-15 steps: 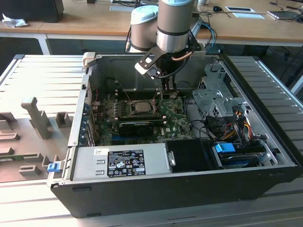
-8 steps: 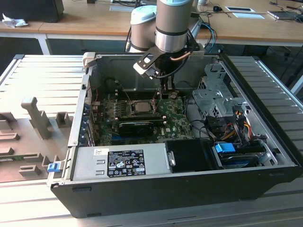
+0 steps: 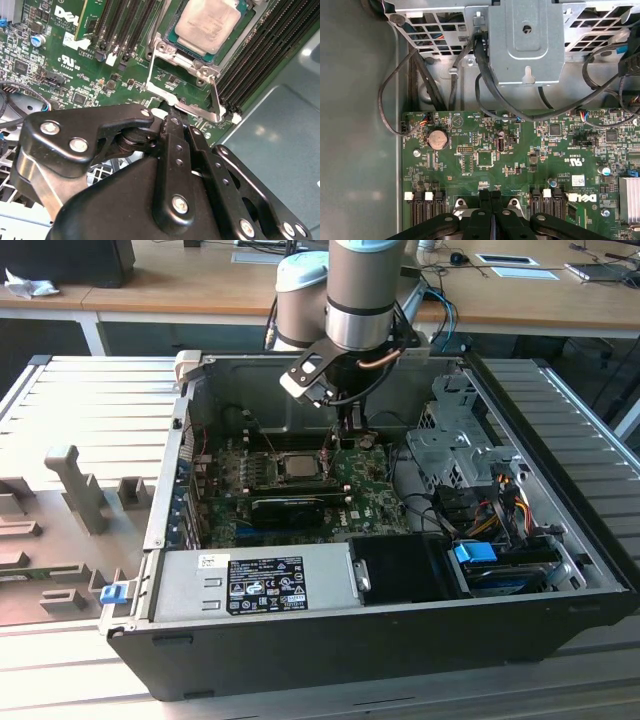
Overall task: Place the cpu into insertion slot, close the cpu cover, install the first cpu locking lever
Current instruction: 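Close the cpu cover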
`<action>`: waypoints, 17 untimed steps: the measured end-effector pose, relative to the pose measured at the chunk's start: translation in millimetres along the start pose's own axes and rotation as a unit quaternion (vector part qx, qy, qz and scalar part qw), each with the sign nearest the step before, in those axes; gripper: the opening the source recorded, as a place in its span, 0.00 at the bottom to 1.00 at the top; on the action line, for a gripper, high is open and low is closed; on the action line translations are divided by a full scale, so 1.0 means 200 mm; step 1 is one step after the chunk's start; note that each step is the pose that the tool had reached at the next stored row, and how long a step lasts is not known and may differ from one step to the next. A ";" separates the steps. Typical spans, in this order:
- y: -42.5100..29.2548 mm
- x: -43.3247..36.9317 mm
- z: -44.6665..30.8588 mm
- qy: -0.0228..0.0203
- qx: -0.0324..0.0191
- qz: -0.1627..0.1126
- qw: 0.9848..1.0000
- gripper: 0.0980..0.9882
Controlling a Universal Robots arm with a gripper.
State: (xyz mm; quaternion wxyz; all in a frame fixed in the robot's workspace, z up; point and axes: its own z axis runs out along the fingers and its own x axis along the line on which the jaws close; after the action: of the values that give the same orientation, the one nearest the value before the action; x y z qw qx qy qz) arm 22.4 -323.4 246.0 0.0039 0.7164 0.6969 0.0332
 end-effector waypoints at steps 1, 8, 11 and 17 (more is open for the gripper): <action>-0.001 0.000 0.000 0.000 0.000 0.000 1.000 0.01; -0.017 0.000 -0.001 0.000 0.000 0.000 1.000 0.01; -0.028 -0.001 -0.002 0.000 0.000 0.000 1.000 0.01; -0.051 -0.001 -0.003 0.000 0.000 0.000 1.000 0.01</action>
State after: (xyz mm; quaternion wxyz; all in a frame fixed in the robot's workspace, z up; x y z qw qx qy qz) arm 12.2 -323.4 246.0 0.0039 0.7164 0.6969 0.0332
